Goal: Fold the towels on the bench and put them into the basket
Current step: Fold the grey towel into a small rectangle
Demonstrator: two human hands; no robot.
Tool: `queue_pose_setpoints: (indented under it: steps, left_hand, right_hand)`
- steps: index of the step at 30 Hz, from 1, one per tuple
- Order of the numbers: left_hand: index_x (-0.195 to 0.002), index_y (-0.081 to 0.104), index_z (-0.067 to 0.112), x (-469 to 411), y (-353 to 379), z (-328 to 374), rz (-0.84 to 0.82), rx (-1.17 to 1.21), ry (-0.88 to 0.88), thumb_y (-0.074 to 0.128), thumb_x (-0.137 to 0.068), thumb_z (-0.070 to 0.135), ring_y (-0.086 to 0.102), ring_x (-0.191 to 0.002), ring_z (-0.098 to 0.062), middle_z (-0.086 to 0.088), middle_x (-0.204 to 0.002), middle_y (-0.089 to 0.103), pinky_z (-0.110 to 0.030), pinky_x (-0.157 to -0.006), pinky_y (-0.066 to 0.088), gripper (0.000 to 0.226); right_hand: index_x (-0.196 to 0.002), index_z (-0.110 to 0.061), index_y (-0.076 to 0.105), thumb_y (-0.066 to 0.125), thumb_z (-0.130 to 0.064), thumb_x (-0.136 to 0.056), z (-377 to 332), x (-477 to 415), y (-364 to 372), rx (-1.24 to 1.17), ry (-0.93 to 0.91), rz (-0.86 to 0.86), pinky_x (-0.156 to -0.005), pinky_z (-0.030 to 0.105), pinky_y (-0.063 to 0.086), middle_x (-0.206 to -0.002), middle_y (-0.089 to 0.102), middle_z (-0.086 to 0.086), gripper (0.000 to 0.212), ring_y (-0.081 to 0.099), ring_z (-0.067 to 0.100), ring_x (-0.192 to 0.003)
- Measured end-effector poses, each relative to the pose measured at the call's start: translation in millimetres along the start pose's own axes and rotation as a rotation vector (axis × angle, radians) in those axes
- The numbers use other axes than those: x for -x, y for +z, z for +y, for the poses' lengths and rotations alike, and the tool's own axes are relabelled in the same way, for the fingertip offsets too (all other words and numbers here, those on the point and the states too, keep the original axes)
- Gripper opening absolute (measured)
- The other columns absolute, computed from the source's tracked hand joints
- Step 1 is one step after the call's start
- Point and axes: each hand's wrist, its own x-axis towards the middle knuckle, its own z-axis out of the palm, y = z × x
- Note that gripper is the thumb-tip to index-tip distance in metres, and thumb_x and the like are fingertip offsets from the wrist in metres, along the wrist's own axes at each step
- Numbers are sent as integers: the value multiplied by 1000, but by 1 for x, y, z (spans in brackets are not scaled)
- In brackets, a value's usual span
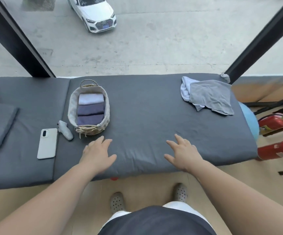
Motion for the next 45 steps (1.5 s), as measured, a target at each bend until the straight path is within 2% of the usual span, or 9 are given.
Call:
queue_pose_setpoints:
  steps: [4, 11, 16, 25, 34, 39, 42, 45]
  left_hand:
    - [-151, 33, 30, -15, 11, 86, 28, 3, 30, 54, -90, 54, 28, -145, -28, -4, -163, 24, -42, -117, 27, 69]
    - [-152, 32, 29, -41, 31, 282, 15, -59, 47, 51, -90, 54, 29, -145, -28, -5, -163, 23, -43, -118, 27, 69]
    - [-151, 32, 29, -50, 29, 384, -2, 19, 52, 51, -92, 51, 25, -147, -27, -4, -163, 21, -42, -119, 24, 66]
    - [-154, 28, 29, -127, 17, 464, -49, 100, 112, 49, -95, 50, 19, -149, -25, -2, -165, 17, -40, -120, 21, 67]
    - [-154, 28, 29, -207, 19, 524, -127, 63, 142, 49, -94, 50, 21, -148, -25, -2, -164, 18, -40, -120, 22, 67]
    - [-153, 28, 28, -257, 43, 554, -157, 21, 55, 49, -93, 49, 27, -143, -27, -2, -161, 23, -40, -116, 27, 67]
    - [-153, 29, 27, -286, 65, 572, -200, 5, 26, 50, -93, 50, 27, -143, -28, -4, -162, 20, -41, -116, 28, 68]
    - [-153, 28, 27, -317, 86, 587, -223, -72, 71, 49, -92, 51, 26, -145, -27, -4, -165, 11, -45, -117, 26, 69]
  right_hand:
    - [-155, -37, 26, 40, -64, -97, 93, 3, 8, -11, 42, 23, -121, 46, 19, -168, 12, -1, 66, 14, 27, -152]
    - [-156, -36, 25, 43, -62, -96, 278, -3, 0, -116, 112, 26, -122, 50, 14, -167, 13, 3, 68, 11, 29, -153]
    - [-155, -36, 26, 43, -62, -95, 363, -16, -31, -115, 115, 9, -122, 52, 11, -168, 11, 3, 68, 8, 29, -153]
    - [-152, -36, 33, 44, -62, -95, 423, -78, -66, -148, 167, -7, -122, 51, 12, -167, 14, 2, 64, 11, 28, -153]
    - [-153, -36, 33, 45, -62, -95, 473, -150, -80, -145, 170, -87, -122, 47, 14, -166, 16, 2, 64, 14, 27, -152]
    - [-154, -32, 32, 47, -57, -96, 500, -220, -72, -119, 57, -161, -122, 47, 15, -164, 20, 2, 64, 15, 27, -151]
    - [-151, -28, 36, 48, -53, -97, 512, -258, -63, -91, -26, -193, -120, 46, 17, -161, 24, 1, 61, 17, 26, -149]
    - [-149, -24, 38, 48, -51, -97, 521, -292, -52, -40, -105, -216, -121, 47, 17, -165, 14, 1, 59, 11, 25, -152]
